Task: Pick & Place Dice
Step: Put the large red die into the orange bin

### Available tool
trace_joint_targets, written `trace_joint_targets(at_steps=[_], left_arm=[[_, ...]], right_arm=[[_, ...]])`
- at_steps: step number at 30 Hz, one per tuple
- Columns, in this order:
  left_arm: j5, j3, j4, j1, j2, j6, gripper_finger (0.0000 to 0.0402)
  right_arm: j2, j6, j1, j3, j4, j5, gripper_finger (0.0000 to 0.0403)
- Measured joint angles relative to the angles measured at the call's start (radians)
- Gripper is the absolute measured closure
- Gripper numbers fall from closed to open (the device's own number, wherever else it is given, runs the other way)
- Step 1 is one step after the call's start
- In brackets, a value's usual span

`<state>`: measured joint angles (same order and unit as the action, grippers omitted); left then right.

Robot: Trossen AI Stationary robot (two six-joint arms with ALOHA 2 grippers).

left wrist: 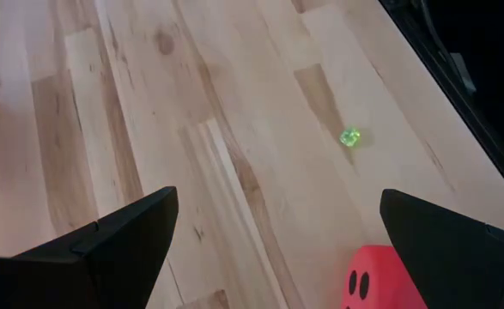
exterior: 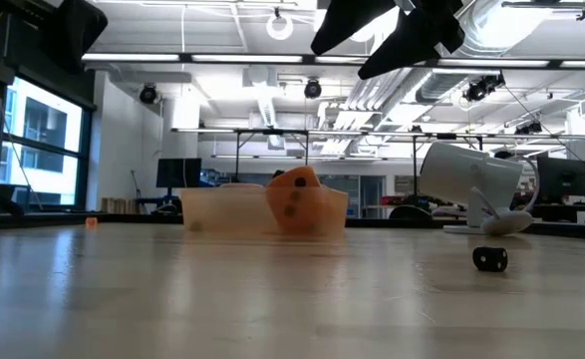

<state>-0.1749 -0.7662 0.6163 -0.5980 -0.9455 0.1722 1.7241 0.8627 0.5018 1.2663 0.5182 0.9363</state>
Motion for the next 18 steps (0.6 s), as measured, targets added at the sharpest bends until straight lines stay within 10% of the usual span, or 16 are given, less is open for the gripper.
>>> trace_joint_targets(at_steps=[18], left_arm=[[-0.144, 0.0, -0.273, 0.003, 0.0, -0.042, 0.0006]], right_arm=[[0.0, 0.003, 0.0, 0.0, 0.0, -0.023, 0.0007]])
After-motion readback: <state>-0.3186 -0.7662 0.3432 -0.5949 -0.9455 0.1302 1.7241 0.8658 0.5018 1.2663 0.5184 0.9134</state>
